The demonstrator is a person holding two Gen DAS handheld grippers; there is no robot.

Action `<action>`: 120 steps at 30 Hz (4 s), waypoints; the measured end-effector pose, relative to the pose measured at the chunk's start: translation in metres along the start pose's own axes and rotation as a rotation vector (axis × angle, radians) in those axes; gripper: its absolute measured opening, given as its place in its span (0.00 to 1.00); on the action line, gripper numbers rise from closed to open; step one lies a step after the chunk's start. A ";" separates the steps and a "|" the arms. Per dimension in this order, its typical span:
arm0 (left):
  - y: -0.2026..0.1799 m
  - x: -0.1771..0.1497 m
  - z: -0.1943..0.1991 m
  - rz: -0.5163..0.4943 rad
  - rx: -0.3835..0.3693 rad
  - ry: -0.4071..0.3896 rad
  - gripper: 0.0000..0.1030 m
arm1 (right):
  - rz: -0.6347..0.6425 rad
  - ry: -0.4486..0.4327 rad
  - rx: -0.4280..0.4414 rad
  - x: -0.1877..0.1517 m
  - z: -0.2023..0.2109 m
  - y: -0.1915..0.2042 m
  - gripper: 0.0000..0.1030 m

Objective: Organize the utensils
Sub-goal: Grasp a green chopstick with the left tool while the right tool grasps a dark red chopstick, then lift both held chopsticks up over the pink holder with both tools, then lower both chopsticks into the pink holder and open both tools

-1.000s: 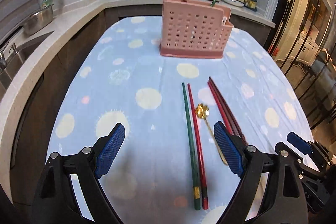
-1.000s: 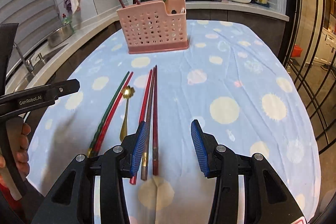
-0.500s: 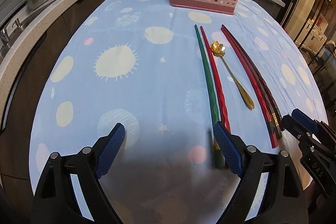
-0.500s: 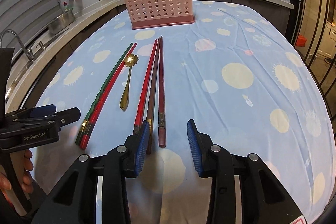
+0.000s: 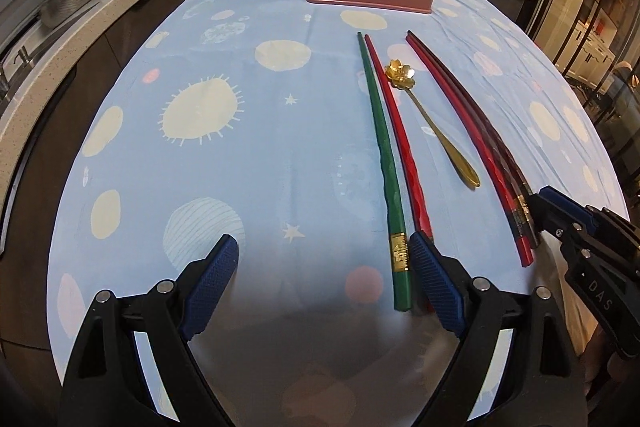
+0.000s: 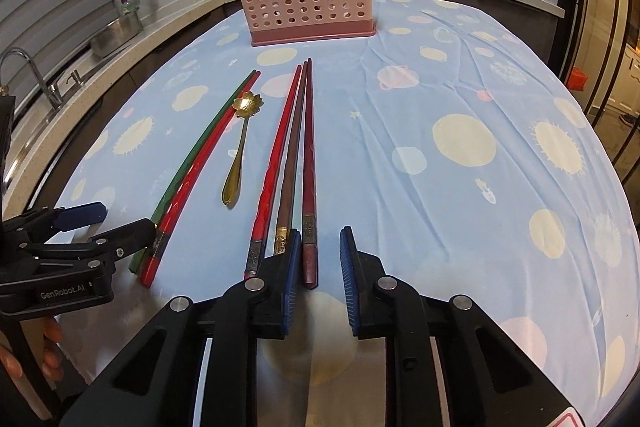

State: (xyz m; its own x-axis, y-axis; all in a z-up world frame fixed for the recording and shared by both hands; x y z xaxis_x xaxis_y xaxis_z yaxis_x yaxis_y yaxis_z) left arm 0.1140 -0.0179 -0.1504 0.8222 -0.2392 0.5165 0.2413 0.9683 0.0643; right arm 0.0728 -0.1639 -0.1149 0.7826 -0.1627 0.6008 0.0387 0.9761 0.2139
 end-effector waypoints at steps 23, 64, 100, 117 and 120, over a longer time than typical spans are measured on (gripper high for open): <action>-0.001 -0.003 0.012 0.002 -0.131 -0.013 0.07 | 0.006 -0.024 -0.016 -0.007 0.011 -0.010 0.07; 0.034 0.166 0.152 0.056 -0.162 -0.444 0.07 | -0.023 -0.518 0.061 0.189 0.167 -0.031 0.07; 0.033 0.395 0.120 0.073 -0.144 -0.544 0.07 | -0.017 -0.515 -0.007 0.398 0.053 -0.029 0.07; 0.039 0.386 0.093 0.114 -0.073 -0.518 0.56 | 0.028 -0.496 -0.057 0.390 0.033 -0.022 0.34; 0.042 0.382 0.096 0.122 -0.070 -0.515 0.57 | 0.023 -0.499 -0.051 0.386 0.040 -0.024 0.34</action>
State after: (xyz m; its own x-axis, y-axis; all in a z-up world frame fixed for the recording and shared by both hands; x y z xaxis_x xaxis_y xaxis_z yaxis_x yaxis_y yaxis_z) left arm 0.3892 -0.0618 0.1315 0.4913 -0.0422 0.8700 0.2081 0.9756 -0.0702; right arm 0.3492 -0.2558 0.1426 0.3912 -0.1780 0.9029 0.0651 0.9840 0.1658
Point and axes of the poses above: each gripper's, at about its wrist camera, not at the fingertips, and z roughly against the way its jaws point, y to its left, x to its top, the point moved 5 cm from there along -z, roughly the way its jaws point, and after that the axes turned 5 degrees about x, right-handed, at the moved point
